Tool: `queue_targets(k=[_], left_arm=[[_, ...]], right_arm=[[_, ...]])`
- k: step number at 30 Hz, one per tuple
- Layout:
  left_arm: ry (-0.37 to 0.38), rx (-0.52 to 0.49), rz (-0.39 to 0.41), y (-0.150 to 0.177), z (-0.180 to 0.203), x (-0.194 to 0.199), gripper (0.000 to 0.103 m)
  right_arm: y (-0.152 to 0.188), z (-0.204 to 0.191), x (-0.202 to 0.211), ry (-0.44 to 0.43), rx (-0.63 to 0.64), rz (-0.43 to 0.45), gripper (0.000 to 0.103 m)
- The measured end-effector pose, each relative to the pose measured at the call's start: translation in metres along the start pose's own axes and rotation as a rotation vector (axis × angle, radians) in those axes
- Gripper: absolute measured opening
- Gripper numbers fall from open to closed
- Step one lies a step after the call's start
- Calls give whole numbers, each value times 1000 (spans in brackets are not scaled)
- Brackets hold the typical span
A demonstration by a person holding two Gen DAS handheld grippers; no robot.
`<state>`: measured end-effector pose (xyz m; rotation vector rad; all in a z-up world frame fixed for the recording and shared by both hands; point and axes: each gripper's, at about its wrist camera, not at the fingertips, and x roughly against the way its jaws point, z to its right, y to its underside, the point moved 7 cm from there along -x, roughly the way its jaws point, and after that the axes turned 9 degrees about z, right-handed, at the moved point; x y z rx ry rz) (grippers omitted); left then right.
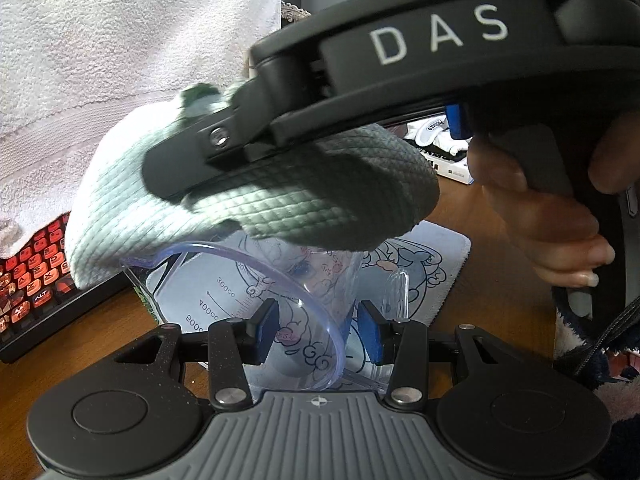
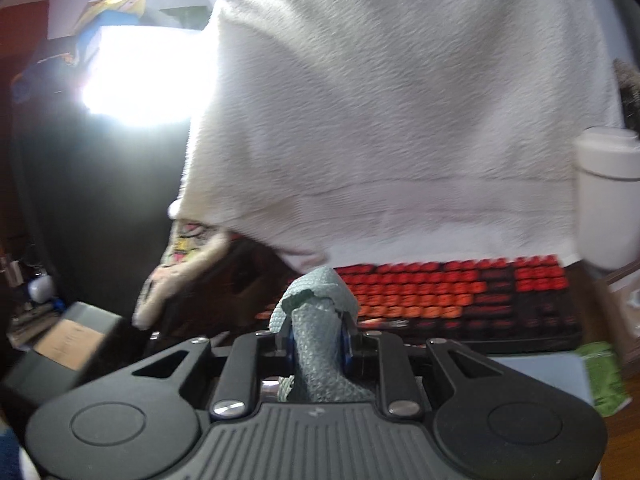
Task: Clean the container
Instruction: 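Rub the green cloth over the jug's rim with the right tool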
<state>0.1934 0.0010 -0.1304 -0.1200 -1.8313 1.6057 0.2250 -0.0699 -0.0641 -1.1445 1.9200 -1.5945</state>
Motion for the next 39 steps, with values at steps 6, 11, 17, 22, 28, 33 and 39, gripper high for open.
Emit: queue_targets(k=[6, 11, 17, 22, 28, 33, 39], left_arm=[[-1, -2, 0, 0, 1, 0, 43], [-1, -2, 0, 0, 1, -1, 43], [-2, -6, 0, -1, 21, -2, 43], [-3, -7, 0, -2, 26, 2, 43], [-3, -7, 0, -3, 38, 2, 43], [-3, -8, 0, -3, 49, 1, 43], [-3, -7, 0, -4, 64, 0, 43]], right_arm=[[-4, 6, -1, 19, 47, -10, 19], [-10, 32, 4, 132, 80, 2, 19], [-11, 37, 8, 159, 79, 8, 20], [-6, 16, 4, 88, 43, -5, 20], [-2, -9, 5, 15, 25, -17, 20], [-1, -9, 6, -1, 26, -16, 20], [-7, 16, 13, 81, 40, 0, 20]])
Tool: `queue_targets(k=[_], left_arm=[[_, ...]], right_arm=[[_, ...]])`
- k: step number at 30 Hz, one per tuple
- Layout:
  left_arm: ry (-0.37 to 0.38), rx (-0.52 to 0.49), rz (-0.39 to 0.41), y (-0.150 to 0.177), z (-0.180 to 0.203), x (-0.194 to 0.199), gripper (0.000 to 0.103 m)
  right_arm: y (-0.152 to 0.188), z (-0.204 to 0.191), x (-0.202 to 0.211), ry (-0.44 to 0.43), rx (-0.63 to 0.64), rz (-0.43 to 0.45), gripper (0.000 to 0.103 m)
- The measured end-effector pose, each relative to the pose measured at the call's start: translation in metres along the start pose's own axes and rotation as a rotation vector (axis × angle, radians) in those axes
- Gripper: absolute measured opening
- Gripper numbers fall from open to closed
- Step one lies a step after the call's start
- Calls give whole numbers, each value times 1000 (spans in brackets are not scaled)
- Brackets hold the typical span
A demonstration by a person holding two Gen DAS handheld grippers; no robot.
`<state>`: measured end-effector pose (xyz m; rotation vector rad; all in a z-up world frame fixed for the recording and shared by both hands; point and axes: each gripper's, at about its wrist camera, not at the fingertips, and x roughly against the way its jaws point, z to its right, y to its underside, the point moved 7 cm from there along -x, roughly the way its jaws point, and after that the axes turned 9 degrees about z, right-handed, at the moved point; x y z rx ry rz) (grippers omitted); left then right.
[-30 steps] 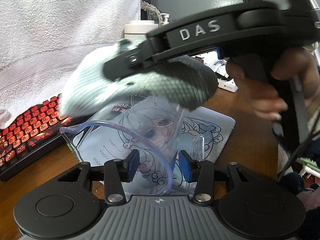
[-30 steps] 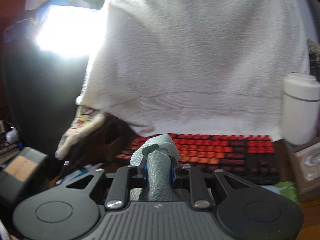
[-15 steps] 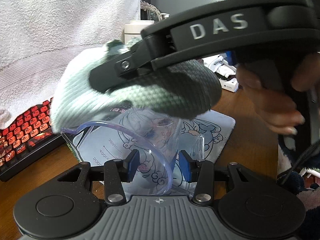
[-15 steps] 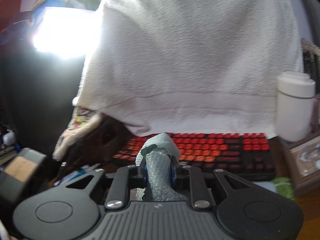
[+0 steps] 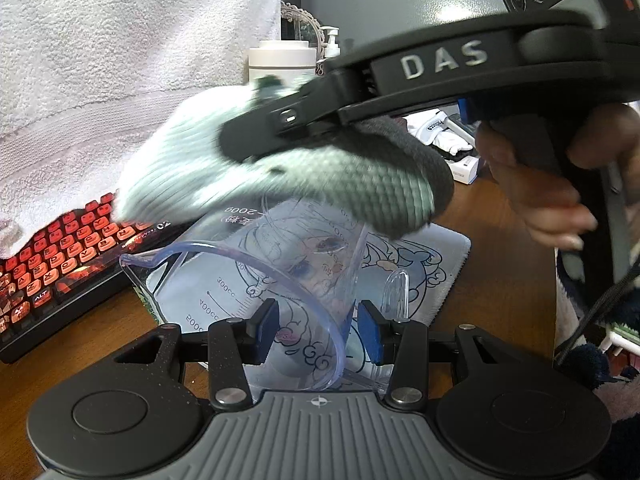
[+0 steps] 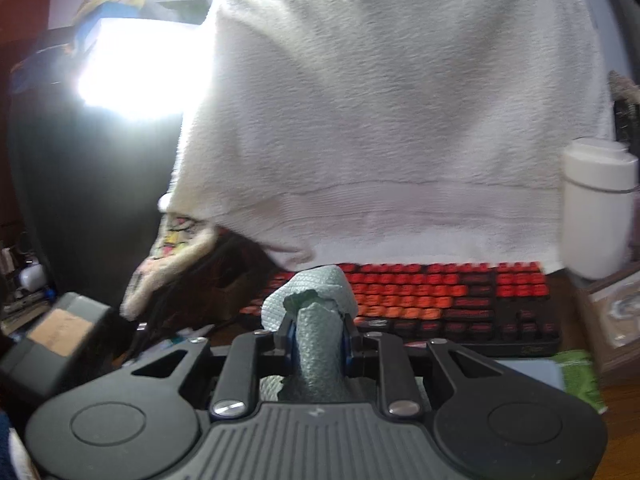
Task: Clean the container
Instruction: 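Rub the green cloth over the jug's rim with the right tool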
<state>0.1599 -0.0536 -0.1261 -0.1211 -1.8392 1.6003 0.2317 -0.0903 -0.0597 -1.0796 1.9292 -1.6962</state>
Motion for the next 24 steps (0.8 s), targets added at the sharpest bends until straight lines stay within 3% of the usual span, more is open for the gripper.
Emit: queue_targets(k=[6, 11, 17, 24], left_arm=[[-1, -3, 0, -1, 3, 6, 43], [-3, -5, 0, -3, 12, 15, 43], [-1, -2, 0, -5, 23, 26, 43], [2, 3, 1, -8, 47, 31, 43]], right_arm=[[-3, 26, 4, 110, 15, 23, 20], [1, 16, 6, 100, -3, 19, 20], [7, -18, 11, -8, -13, 10, 20], [15, -28, 21, 6, 82, 47, 20]])
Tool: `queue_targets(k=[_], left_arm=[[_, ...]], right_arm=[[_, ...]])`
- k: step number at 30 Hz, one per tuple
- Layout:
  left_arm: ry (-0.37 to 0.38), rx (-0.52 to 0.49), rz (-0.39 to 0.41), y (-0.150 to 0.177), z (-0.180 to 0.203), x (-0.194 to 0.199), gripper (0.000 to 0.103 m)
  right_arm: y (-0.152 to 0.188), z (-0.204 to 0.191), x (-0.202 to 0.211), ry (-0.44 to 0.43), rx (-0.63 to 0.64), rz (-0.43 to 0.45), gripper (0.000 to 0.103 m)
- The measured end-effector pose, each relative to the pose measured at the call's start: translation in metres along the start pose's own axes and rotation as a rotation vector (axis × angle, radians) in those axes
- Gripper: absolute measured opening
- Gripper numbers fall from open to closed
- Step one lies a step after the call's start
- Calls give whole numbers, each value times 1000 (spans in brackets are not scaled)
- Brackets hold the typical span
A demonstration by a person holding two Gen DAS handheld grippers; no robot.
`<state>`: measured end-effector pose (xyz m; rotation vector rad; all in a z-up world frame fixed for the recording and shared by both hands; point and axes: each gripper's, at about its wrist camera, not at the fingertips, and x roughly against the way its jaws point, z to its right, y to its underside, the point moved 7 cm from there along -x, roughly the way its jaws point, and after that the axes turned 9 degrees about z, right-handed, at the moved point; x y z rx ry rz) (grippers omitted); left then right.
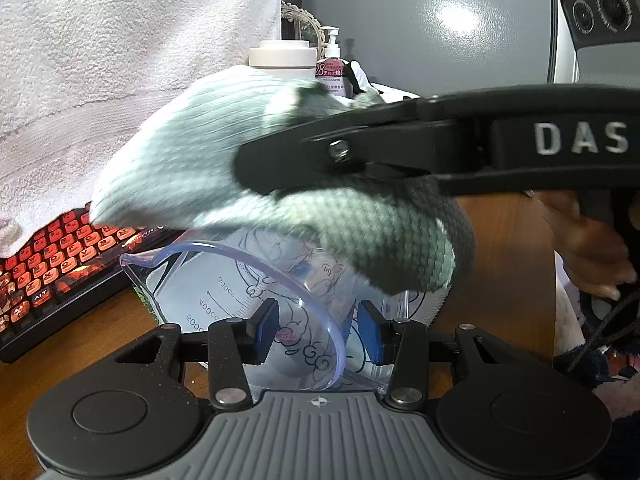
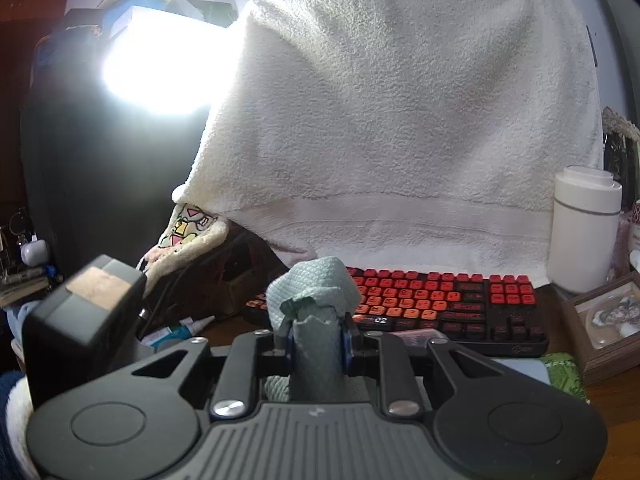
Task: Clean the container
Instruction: 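Rub the green cloth over the jug's rim with the right tool, then press the cloth against the jug's outer wall and rub with the right tool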
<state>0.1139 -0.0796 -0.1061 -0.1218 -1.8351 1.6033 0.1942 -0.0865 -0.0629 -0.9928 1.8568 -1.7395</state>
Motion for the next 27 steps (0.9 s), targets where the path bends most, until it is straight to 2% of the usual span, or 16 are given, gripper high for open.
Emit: queue_targets(k=[7, 9, 13, 17, 19, 23, 27], left_arm=[[1, 1, 0, -3, 23, 9, 43], [2, 4, 0, -3, 9, 0, 43], [1, 2, 0, -3, -1, -2, 43], [2, 4, 0, 2, -25, -2, 43], [3, 6, 0, 3, -23, -1, 43], [5, 9, 1, 2, -26, 14, 44], [7, 13, 1, 4, -24, 20, 44]], right_arm=[[0, 36, 5, 131, 12, 18, 20], [0, 42, 6, 143, -15, 20, 20], [1, 32, 6, 137, -28, 15, 20], [2, 9, 6, 40, -63, 0, 20], [3, -1, 6, 6, -64, -5, 20], [5, -9, 7, 15, -18, 0, 20], [6, 4, 10, 51, 1, 11, 20]])
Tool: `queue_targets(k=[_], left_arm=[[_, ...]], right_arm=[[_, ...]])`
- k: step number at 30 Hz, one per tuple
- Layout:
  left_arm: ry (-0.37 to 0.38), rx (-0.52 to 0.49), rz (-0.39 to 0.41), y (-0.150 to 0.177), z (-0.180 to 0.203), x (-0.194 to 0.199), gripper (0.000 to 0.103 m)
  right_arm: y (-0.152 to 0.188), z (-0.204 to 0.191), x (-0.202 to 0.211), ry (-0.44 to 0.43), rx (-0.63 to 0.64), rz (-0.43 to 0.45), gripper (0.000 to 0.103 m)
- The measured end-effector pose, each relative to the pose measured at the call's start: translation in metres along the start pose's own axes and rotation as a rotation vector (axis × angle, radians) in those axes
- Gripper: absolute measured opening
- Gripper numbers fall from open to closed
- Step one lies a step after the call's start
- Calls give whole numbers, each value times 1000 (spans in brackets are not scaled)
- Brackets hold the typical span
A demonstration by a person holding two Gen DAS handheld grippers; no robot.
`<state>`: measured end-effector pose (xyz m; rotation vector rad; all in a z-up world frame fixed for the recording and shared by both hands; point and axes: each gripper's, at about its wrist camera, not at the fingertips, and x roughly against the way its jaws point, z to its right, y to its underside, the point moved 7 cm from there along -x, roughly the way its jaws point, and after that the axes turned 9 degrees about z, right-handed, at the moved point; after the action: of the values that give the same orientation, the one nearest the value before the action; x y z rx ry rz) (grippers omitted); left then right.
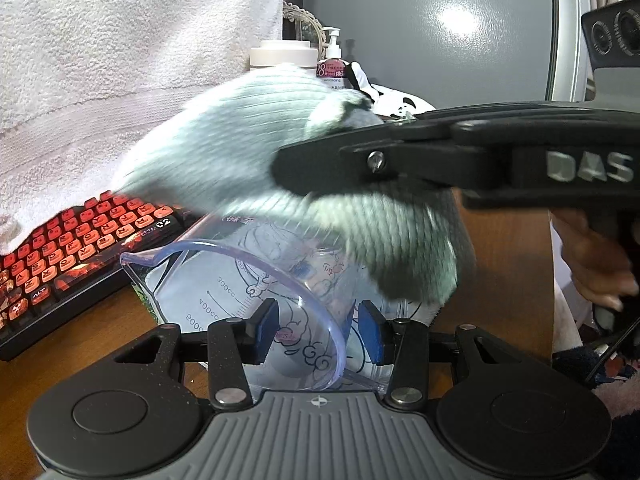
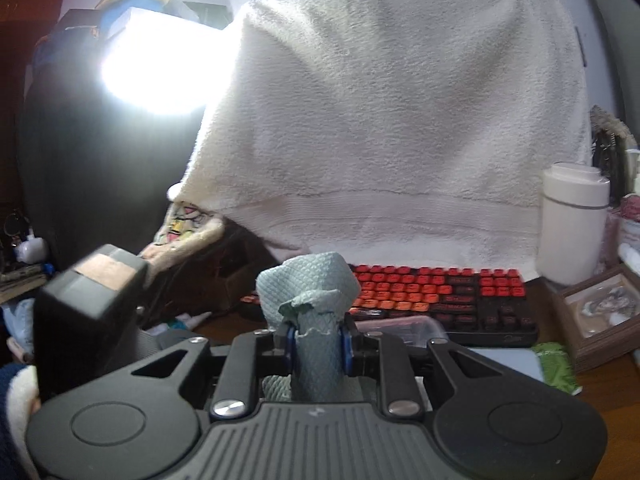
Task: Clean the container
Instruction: 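Press the cloth against the jug's outer wall and rub with the right tool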
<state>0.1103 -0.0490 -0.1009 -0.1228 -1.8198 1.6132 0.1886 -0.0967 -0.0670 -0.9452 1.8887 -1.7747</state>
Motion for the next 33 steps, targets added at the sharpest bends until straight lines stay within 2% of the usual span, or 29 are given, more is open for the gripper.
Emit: queue_targets(k=[6, 9, 12, 15, 19, 24, 28, 33], left_arm=[[-2, -3, 0, 2, -7, 16, 44], [0, 1, 0, 2, -29, 4, 44], [0, 3, -1, 3, -56, -48, 44], [1, 3, -2, 3, -53, -48, 44], [-1, 0, -2, 3, -45, -41, 44], [-2, -3, -2, 4, -42, -31, 44], [-5, -9, -2, 8, -74, -46, 44], [-7, -10, -2, 8, -76, -44, 44]], right_arm=[[-1, 30, 3, 107, -15, 7, 20], [-1, 36, 4, 123, -15, 8, 20], [-3, 38, 4, 147, -1, 2, 20], [-1, 40, 4, 149, -52, 4, 20], [3, 27, 7, 109, -84, 17, 20], [8, 2, 9, 33, -63, 27, 20], [11, -11, 12, -36, -45, 40, 20], [11, -3, 15, -26, 3, 57, 19]])
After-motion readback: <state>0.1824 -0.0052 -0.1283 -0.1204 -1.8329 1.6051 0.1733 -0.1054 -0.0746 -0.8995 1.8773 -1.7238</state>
